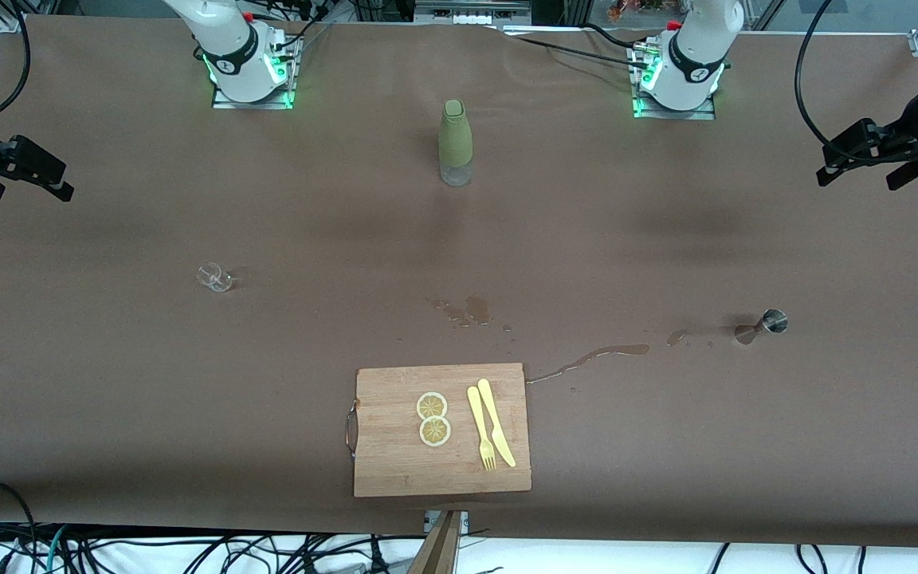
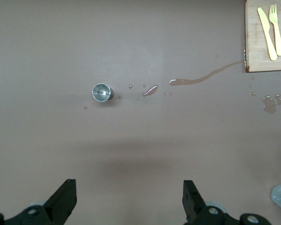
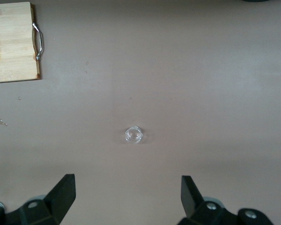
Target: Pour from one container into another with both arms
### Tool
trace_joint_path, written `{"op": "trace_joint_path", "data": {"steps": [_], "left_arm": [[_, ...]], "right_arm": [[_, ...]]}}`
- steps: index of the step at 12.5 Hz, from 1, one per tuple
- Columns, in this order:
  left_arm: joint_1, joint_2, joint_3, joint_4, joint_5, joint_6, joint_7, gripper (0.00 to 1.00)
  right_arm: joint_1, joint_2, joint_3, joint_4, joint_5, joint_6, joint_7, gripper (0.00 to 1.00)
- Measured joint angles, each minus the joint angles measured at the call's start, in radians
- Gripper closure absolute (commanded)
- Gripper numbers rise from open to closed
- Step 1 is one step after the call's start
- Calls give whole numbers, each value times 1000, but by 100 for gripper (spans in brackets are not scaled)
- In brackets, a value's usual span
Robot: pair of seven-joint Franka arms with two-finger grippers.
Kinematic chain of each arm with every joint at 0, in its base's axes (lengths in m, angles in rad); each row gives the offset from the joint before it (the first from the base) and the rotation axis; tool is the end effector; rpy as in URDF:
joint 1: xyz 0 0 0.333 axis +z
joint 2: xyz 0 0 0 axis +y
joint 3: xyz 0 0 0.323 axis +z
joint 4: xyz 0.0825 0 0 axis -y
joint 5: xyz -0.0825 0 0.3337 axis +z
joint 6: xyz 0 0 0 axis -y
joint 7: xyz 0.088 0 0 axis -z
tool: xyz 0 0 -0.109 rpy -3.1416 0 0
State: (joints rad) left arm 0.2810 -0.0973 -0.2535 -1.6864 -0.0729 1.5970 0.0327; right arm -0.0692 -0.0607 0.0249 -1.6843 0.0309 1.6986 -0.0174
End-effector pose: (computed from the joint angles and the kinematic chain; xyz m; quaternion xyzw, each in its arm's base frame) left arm 0.4759 -0.0014 0.6291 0.9997 -0.0012 0.0032 0.0242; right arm 0.4959 -0.0186 0.6231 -0.9991 0.0148 -0.0379 0.0135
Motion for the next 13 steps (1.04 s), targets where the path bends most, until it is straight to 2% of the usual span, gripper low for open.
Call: {"op": "trace_joint_path", "data": {"steps": [13], "left_arm": [[25,-5,0,-8,0,9,0,0]], "right_arm": [[4,1,-6,0,-1,0,20,0]]}}
